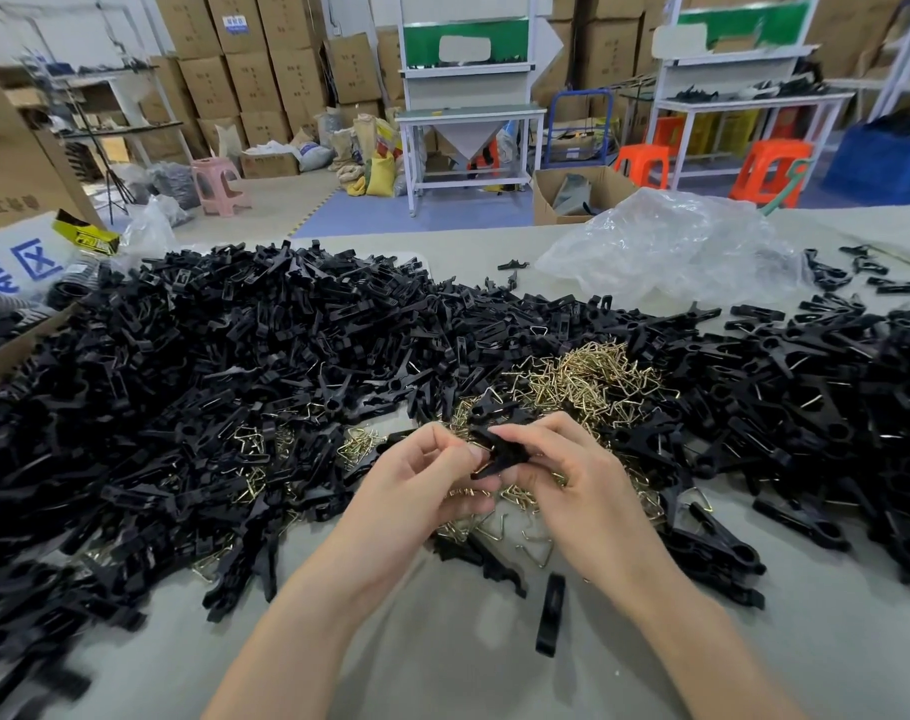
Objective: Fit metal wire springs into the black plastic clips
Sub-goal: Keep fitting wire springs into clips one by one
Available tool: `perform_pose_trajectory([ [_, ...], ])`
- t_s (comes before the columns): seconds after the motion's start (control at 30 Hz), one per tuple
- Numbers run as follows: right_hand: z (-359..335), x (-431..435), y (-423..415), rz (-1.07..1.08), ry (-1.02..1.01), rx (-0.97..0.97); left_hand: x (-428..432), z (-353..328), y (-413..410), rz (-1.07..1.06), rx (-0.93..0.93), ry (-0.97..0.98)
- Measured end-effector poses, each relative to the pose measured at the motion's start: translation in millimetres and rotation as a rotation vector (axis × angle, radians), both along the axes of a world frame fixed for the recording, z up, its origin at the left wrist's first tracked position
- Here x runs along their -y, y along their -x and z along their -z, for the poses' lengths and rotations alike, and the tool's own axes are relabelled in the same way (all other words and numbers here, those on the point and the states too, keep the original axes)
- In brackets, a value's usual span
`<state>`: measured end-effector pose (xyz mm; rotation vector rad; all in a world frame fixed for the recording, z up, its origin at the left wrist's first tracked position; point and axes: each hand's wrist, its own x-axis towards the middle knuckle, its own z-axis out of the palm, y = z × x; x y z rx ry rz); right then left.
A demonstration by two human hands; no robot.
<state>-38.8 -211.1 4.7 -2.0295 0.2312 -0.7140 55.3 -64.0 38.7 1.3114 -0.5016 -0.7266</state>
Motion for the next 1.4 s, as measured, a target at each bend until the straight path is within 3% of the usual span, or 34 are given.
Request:
perform_pose_trajectory([
  [0.17,-3.2,-3.0,-0.3,-0.044,-0.053,0.010,0.6,0.0,2.3,0.102,-0.135,0.048],
  [0.3,-2.5,-7.7,-0.9,-0.087,-0.272,0.017,5.6,1.1,8.6,0.127,-0.264,0.081],
  [0.4,-3.7,-11.6,-0.9,-0.148,-0.393,0.027,7.8,3.6,9.4,0.105,-0.239,0.091],
  [0.63,-4.5,-12.5,-1.6,-0.156,-0.440,-0.031,8.3,6.8,8.4,0.107,-0.131,0.115],
  [0.77,-10.2,-10.9,0.1,-0.362,-0.798,-0.027,6.0,5.4,6.9,0.137,-0.145,0.152],
  [1.2,-18.4,-6.0,8.7,-0.407,-0.682,-0.004,2.8,10.1,8.3,0.325,-0.235,0.185],
  [1.4,-22.1,-4.5,12.2,-0.375,-0.613,-0.036,8.1,9.7,12.8,0.291,-0.291,0.169],
])
